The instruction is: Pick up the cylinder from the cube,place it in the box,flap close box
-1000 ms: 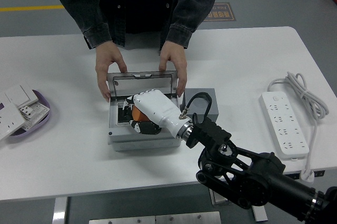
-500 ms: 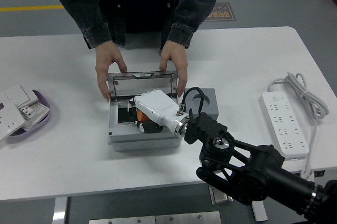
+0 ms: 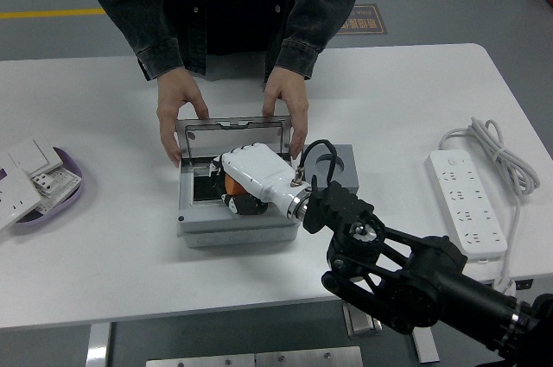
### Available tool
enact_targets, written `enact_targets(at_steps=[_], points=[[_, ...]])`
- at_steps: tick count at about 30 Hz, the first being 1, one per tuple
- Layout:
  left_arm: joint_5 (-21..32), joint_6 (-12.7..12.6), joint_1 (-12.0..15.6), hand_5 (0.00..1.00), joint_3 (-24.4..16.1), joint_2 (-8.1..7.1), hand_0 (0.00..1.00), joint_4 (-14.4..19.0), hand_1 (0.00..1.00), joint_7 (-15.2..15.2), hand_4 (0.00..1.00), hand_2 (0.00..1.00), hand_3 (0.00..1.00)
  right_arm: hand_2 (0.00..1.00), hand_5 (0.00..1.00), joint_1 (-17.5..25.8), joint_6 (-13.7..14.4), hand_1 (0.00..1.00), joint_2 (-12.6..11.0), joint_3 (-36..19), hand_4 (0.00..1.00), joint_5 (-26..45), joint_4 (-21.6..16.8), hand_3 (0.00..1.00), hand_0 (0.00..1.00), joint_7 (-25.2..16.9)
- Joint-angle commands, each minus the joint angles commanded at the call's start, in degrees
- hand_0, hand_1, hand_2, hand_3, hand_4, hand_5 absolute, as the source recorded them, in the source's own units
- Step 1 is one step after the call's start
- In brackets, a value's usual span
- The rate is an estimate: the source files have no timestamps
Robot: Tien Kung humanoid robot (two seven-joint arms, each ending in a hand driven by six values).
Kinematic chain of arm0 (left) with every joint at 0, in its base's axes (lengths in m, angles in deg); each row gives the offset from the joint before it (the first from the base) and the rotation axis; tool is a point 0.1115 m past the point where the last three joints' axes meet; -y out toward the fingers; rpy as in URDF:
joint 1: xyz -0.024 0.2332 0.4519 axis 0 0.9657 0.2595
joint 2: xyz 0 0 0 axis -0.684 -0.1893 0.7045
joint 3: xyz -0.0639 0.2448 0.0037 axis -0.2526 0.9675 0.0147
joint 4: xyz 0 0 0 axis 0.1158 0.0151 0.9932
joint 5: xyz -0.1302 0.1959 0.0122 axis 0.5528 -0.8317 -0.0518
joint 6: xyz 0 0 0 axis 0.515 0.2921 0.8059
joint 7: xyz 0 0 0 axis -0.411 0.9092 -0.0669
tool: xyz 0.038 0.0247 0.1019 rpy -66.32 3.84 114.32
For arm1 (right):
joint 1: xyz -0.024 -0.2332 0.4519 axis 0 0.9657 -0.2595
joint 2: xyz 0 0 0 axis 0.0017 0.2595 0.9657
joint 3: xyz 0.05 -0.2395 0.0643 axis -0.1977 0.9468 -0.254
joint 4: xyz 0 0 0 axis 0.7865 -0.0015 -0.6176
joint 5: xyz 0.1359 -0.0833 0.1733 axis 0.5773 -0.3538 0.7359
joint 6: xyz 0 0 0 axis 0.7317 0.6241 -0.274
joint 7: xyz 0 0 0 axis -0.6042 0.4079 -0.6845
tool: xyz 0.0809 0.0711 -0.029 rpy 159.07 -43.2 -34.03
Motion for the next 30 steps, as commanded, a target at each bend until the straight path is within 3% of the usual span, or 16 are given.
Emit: enact_targets(at_steps=[1, 2, 7, 8, 13, 14, 18, 23, 25, 26, 30], points=[[0.06, 0.0, -0.02, 0.201, 0.06, 0.01, 0.612, -0.01, 0.618, -0.03, 0.69, 0.583, 0.629, 0.657, 0.11, -0.02, -0.07, 0.66, 0.02, -0.01, 0.573, -0.13, 0.0, 0.662, 0.667, 0.28], [0.16, 0.02, -0.04, 0.201, 0.17, 0.01, 0.612, -0.03, 0.618, -0.06, 0.69, 0.583, 0.629, 0.663, 0.252, -0.03, -0.16, 0.672, 0.04, -0.03, 0.645, -0.23, 0.0, 0.67, 0.718, 0.49], [0.29, 0.05, -0.11, 0.201, 0.42, 0.01, 0.612, -0.08, 0.618, -0.18, 0.69, 0.583, 0.629, 0.663, 0.252, -0.01, -0.64, 0.672, 0.04, 0.04, 0.645, -0.5, 0.1, 0.67, 0.718, 1.03], [0.32, 0.05, -0.12, 0.201, 0.46, 0.01, 0.612, -0.1, 0.618, -0.22, 0.69, 0.583, 0.629, 0.673, 0.396, 0.02, -0.69, 0.671, 0.03, 0.07, 0.832, -0.36, 0.11, 0.679, 0.728, 1.03], [0.52, 0.09, -0.15, 0.201, 0.75, 0.0, 0.612, -0.16, 0.618, -0.36, 0.69, 0.583, 0.629, 0.673, 0.396, 0.32, 0.04, 0.671, -0.11, 0.64, 0.832, 3.37, -0.29, 0.679, 0.728, 0.48], [0.62, 0.12, -0.16, 0.2, 0.92, 0.0, 0.612, -0.19, 0.618, -0.42, 0.689, 0.582, 0.629, 0.675, 0.459, 0.45, 0.34, 0.673, -0.18, 0.86, 0.952, 5.23, -0.38, 0.745, 0.744, 0.09], [1.33, 0.21, -0.21, 0.2, 1.8, 0.08, 0.612, -0.34, 0.618, -0.78, 0.689, 0.582, 0.629, 0.675, 0.459, 1.41, 1.3, 0.673, -0.91, 1.76, 0.952, 14.04, -1.3, 0.745, 0.744, -3.65], [1.68, 0.16, -0.13, 0.2, 2.17, 0.22, 0.612, -0.37, 0.618, -0.85, 0.689, 0.582, 0.628, 0.69, 0.436, 2.41, 2.0, 0.677, -3.0, 0.79, 0.952, 24.73, -6.42, 0.786, 0.745, -7.89], [1.63, 0.14, -0.1, 0.2, 2.13, 0.21, 0.612, -0.35, 0.618, -0.81, 0.689, 0.582, 0.628, 0.69, 0.436, 2.34, 2.41, 0.677, -3.88, -0.41, 0.952, 29.05, -8.74, 0.786, 0.745, -8.52], [1.56, 0.13, -0.09, 0.2, 2.08, 0.2, 0.612, -0.35, 0.618, -0.79, 0.688, 0.582, 0.628, 0.683, 0.381, 2.2, 2.61, 0.664, -4.28, -1.07, 0.893, 31.45, -9.94, 0.775, 0.711, -8.67], [1.28, 0.14, -0.2, 0.2, 1.91, 0.1, 0.612, -0.35, 0.618, -0.8, 0.688, 0.582, 0.628, 0.683, 0.381, 0.6, 3.54, 0.664, -6.06, -3.88, 0.893, 38.63, -12.82, 0.775, 0.711, -8.65]])
